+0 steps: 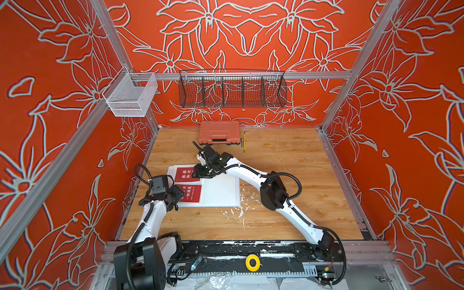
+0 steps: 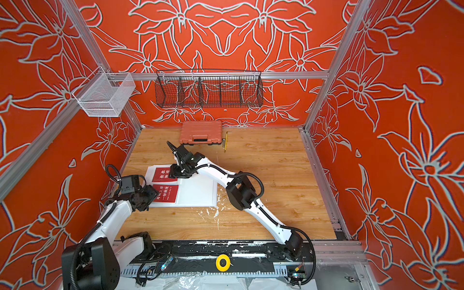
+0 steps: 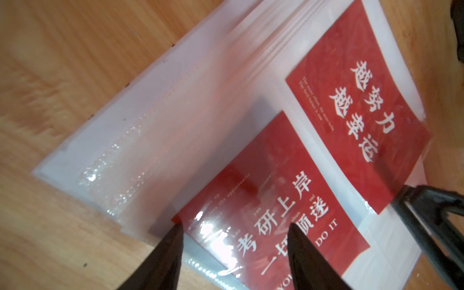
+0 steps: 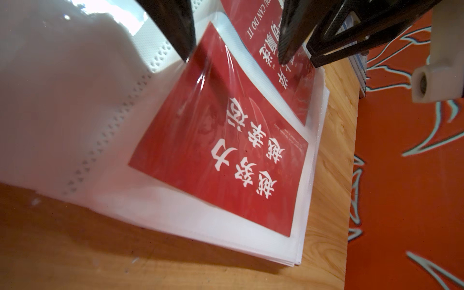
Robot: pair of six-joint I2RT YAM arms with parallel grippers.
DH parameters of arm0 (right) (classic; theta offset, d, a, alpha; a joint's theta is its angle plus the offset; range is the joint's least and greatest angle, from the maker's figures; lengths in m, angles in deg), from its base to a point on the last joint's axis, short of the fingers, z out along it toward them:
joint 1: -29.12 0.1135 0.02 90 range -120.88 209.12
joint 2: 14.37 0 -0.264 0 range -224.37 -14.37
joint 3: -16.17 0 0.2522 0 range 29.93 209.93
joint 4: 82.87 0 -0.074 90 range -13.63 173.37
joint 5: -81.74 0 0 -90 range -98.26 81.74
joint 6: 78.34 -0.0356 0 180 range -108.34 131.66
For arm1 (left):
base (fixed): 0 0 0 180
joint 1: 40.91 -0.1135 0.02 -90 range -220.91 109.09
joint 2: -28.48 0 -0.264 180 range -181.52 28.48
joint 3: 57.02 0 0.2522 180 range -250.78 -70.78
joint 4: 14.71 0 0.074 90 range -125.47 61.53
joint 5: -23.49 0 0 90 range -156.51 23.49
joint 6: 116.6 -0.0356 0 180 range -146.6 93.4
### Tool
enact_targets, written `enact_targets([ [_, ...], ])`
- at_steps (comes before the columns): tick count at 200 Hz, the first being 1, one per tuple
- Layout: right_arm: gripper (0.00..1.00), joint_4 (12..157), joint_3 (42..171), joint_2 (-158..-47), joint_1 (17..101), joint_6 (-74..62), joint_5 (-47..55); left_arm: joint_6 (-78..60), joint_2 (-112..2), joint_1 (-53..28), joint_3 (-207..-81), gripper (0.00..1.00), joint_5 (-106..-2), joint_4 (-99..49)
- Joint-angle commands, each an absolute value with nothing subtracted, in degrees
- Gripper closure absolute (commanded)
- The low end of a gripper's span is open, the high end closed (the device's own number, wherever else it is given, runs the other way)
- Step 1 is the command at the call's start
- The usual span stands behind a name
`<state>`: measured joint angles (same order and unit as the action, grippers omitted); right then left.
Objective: Place the photos into the photo albums
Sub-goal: Insert the photo into the photo album.
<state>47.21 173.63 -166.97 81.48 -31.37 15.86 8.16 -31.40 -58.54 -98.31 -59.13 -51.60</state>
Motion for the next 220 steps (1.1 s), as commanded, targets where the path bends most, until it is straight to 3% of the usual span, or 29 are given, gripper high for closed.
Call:
enact_targets([
  [1,0.46,49.7,174.3,-168.3,82.0,-32.5,16.8,8.4,-32.1,-58.7,-98.7,0.35,-59.0,-52.9],
  [52,0.46,49.8,171.7,-166.8,81.5,-32.0,16.0,8.1,-32.0,-58.7,-98.7,0.35,-59.0,-52.9],
  [120,0.43,60.8,144.8,-147.3,79.3,-28.6,11.9,7.2,-28.5,-58.6,-100.4,0.33,-59.3,-54.8],
  [220,0.39,67.0,122.5,-130.6,74.7,-24.7,12.7,6.3,-25.6,-57.4,-105.1,0.27,-58.9,-58.6],
])
